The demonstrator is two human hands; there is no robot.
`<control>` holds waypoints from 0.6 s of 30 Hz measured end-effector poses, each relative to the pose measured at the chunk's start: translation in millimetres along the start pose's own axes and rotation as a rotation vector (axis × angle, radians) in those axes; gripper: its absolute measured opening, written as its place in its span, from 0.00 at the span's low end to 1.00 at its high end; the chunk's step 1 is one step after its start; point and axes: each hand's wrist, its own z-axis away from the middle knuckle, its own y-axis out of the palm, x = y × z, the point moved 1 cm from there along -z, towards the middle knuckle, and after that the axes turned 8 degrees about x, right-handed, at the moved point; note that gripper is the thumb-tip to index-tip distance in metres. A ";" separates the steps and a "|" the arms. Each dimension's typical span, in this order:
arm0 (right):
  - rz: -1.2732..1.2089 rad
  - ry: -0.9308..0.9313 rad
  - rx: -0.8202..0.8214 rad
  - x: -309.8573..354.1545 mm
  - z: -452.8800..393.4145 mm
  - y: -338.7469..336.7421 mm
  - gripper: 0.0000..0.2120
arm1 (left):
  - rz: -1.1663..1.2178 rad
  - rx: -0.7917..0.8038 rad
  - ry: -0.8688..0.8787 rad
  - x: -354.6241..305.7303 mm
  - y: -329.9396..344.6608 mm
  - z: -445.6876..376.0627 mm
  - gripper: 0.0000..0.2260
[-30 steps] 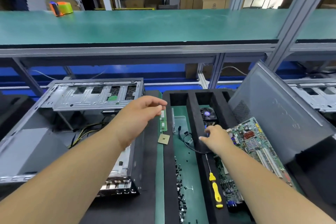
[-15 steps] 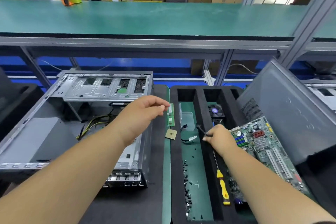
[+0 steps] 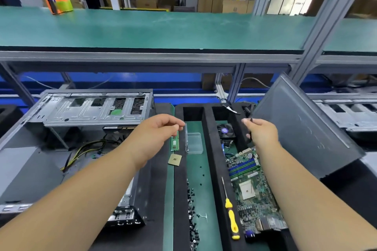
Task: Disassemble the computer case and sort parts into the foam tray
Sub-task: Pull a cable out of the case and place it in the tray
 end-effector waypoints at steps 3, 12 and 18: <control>0.022 0.125 0.063 -23.2 -7.3 3.1 0.07 | 0.012 0.015 -0.003 -2.8 9.7 -4.1 0.12; 0.553 0.125 0.135 -48.6 7.2 -2.0 0.24 | -0.026 0.031 -0.020 -0.8 24.8 -12.2 0.12; 0.635 0.025 0.190 -39.6 35.7 -6.7 0.06 | -0.049 0.062 -0.025 -3.5 35.2 -1.7 0.12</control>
